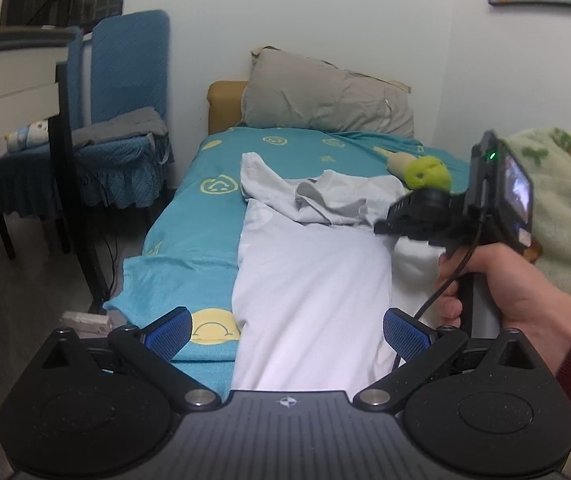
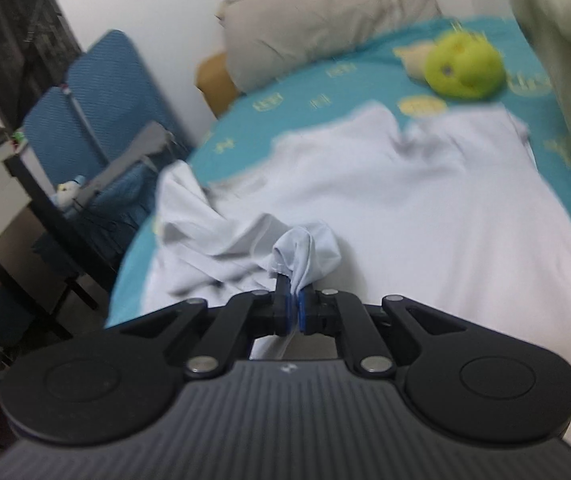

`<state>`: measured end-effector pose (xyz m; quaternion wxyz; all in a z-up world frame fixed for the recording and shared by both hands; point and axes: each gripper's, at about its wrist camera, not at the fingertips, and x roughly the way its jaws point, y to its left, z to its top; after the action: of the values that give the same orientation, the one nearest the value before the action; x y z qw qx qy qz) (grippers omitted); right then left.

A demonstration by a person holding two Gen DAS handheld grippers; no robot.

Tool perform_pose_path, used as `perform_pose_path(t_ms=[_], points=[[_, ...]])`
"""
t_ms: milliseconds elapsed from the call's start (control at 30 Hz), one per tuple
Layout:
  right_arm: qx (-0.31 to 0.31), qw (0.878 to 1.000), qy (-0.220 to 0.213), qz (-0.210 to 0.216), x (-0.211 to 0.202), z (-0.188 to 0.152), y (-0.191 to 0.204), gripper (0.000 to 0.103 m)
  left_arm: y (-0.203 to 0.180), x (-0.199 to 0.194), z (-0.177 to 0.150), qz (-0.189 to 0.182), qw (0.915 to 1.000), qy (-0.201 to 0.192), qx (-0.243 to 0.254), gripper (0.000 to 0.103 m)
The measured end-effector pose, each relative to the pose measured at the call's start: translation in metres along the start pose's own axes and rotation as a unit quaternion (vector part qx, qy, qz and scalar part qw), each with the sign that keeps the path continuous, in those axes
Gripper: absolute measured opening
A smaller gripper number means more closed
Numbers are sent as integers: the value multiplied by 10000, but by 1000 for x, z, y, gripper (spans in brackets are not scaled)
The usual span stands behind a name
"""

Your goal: Fold clothes

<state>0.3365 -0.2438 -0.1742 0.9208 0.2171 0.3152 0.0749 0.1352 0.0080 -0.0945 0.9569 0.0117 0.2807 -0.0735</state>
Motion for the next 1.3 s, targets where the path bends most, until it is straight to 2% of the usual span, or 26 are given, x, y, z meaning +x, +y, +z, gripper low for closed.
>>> perform_pose_path(t_ms=[67,167,233,267,300,333,367,467,567,600,733,767,867,900,967,1067,1133,1233,1300], points=[[154,9997,191,44,8,-6,-9,8,-2,0,-1,33,10000,6,56,103],[343,9990,230,180,7,-6,-13,11,-1,1,-3,42,10000,8,54,103],[361,9987,286,225,5,-5,-12,19,-1,2,-3,78,9999,14,65,103],[359,9986,279,261,3,-5,-11,43,0,2,-3,95,9999,17,70,103],[353,9987,170,315,-2,-6,-9,58,0,2,-2,110,9999,10,54,103],[348,9987,60,369,-7,-6,-8,84,0,2,-1,108,9999,-12,14,103],[324,9987,-53,392,-12,-7,-6,92,0,1,1,103,9999,-35,-30,103],[-54,9989,-446,92,-26,-5,5,90,4,-2,6,101,9997,-124,-195,103],[-837,9929,-817,212,-32,0,26,90,9,1,9,137,9990,-208,-384,103],[-1201,9890,-818,272,-28,2,36,90,11,4,9,164,9986,-232,-455,103],[-2445,9671,-542,439,0,10,71,85,22,17,6,193,9976,-226,-623,103],[-2646,9626,-411,417,12,12,77,75,25,19,5,206,9973,-187,-679,103],[-3073,9514,52,213,51,17,91,68,35,24,3,201,9955,-92,-918,103],[-3187,9476,151,171,60,19,94,44,38,26,3,191,9947,-67,-1009,103],[-3360,9413,310,102,76,22,99,12,45,27,2,179,9926,-17,-1199,103],[-2781,9604,-139,132,69,45,87,6,54,27,-1,179,9890,34,-1467,103],[-2189,9743,-511,-123,65,69,66,5,56,26,0,193,9874,44,-1568,103],[-1282,9851,-892,-726,65,100,27,5,52,25,0,231,9887,-15,-1480,103],[-798,9861,-862,-1177,72,112,0,6,48,24,1,263,9903,-61,-1367,103]])
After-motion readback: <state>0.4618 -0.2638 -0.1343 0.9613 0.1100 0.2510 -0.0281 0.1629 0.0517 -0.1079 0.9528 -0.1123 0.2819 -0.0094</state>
